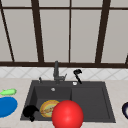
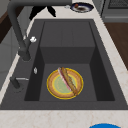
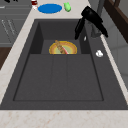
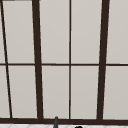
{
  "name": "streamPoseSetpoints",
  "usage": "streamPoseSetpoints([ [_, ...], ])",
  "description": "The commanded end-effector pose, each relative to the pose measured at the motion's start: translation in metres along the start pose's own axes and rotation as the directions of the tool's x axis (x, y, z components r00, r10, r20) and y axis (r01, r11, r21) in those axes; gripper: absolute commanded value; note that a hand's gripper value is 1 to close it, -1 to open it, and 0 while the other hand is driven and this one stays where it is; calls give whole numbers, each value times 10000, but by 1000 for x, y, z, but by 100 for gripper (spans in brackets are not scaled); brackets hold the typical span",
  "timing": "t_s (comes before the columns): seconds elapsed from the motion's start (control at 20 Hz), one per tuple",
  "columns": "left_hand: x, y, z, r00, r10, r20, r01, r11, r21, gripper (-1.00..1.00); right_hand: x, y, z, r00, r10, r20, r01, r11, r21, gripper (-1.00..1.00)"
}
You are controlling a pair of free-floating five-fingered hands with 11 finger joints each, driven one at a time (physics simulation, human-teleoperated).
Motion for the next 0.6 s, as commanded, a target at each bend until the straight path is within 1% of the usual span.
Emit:
streamPoseSetpoints([
  [0.0, 0, 0, 0, 10000, 0, 0, 0, 10000, 0, 0, -11, 20, 22, 9998, -99, 149, 99, 9999, -32, -100],
  [0.35, 0, 0, 0, 10000, 0, 0, 0, 10000, 0, 0, -33, 54, 60, 9994, -166, 315, 171, 9998, -133, -100],
  [0.45, 0, 0, 0, 10000, 0, 0, 0, 10000, 0, 0, -37, 61, 68, 9988, -131, 475, 146, 9994, -312, -100],
  [0.55, 0, 0, 0, 10000, 0, 0, 0, 10000, 0, 0, -42, 67, 74, 9980, -226, 587, 255, 9985, -491, -100],
])
